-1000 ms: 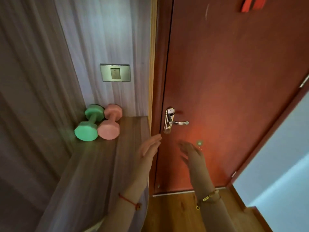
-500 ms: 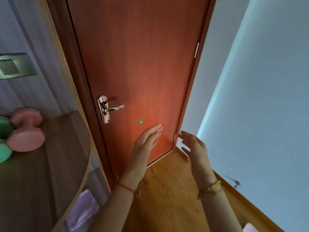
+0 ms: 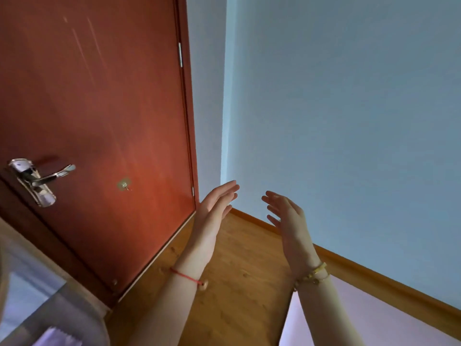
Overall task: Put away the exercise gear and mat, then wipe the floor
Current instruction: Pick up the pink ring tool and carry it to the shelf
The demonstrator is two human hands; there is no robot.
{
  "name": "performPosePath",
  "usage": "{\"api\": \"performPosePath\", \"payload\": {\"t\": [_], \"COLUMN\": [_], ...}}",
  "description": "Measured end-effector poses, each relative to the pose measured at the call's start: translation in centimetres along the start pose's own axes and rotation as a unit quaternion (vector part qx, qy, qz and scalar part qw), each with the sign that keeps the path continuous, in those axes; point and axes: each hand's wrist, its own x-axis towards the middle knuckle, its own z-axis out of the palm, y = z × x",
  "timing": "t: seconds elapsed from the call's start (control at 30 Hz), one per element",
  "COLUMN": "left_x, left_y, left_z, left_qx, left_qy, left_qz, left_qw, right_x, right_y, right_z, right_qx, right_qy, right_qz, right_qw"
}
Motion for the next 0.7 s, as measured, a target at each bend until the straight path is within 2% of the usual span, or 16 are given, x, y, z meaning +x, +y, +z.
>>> {"api": "performPosePath", "payload": {"t": [0.33, 0.7], "left_x": [-1.6, -7.7], "left_y": [-5.2, -10.8], "left_z": [16.3, 32.9], "left_qx": [0.017, 0.02], "left_qy": [-0.13, -0.245], "left_qz": [-0.024, -0.051], "left_qw": [0.991, 0.968], "right_x": [-1.1, -6.5], "right_y": [1.1, 3.4], "right_z": [-17.6, -35.4], "right_qx": [0.036, 0.056], "right_qy": [0.137, 0.273], "right_qz": [0.027, 0.045], "right_qw": [0.99, 0.959]}}
